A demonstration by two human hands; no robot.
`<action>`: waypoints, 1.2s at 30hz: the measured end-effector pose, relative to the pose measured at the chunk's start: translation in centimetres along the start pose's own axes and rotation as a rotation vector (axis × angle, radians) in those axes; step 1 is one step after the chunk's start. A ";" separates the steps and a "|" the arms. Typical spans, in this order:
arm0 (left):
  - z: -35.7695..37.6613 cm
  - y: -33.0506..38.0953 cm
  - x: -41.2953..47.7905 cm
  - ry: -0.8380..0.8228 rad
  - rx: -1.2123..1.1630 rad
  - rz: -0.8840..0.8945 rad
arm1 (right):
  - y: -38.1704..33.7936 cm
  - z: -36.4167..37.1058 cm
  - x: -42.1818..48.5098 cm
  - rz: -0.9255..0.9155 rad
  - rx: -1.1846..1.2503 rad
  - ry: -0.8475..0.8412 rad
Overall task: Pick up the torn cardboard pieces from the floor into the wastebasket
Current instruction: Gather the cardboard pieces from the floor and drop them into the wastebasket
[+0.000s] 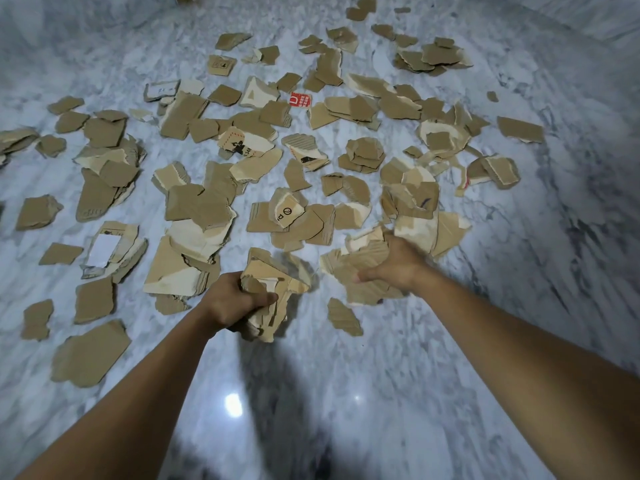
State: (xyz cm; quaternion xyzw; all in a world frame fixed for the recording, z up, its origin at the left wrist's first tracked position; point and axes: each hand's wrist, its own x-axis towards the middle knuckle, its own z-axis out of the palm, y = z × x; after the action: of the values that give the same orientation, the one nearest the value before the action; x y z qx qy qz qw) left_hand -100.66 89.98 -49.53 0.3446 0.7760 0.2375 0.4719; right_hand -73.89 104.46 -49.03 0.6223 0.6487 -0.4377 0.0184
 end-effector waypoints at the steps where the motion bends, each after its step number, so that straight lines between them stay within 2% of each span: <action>1: 0.0 0.0 0.1 0.003 0.001 -0.004 | -0.6 -0.2 0.3 -0.018 -0.039 -0.010; 5: 0.4 -0.1 -0.1 -0.009 0.008 0.001 | -1.9 2.8 1.5 -0.051 -0.282 -0.094; 9: 0.3 -0.5 0.1 -0.020 0.021 0.006 | -2.1 5.5 2.4 -0.035 -0.446 -0.034; 17: 0.4 -1.5 0.2 -0.035 0.028 0.023 | -1.8 4.4 3.1 0.082 -0.265 -0.019; 24: 0.9 -1.8 0.5 -0.040 0.035 0.046 | -1.0 5.0 2.3 -0.003 -0.052 0.041; 27: 1.1 -1.2 0.1 -0.017 0.123 0.098 | 0.1 4.1 1.7 -0.021 0.035 0.061; 33: 3.5 1.5 0.0 -0.290 0.420 0.213 | 2.8 -2.4 0.9 0.032 0.052 0.179; 36: 7.2 2.9 0.8 -0.384 0.593 0.279 | 3.9 -4.3 0.6 0.059 0.031 0.171</action>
State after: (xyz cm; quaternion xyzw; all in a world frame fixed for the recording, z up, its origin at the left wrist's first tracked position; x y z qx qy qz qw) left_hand -93.54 92.73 -51.15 0.6068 0.6542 -0.0042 0.4515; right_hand -68.58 106.89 -48.89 0.6764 0.6224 -0.3924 -0.0339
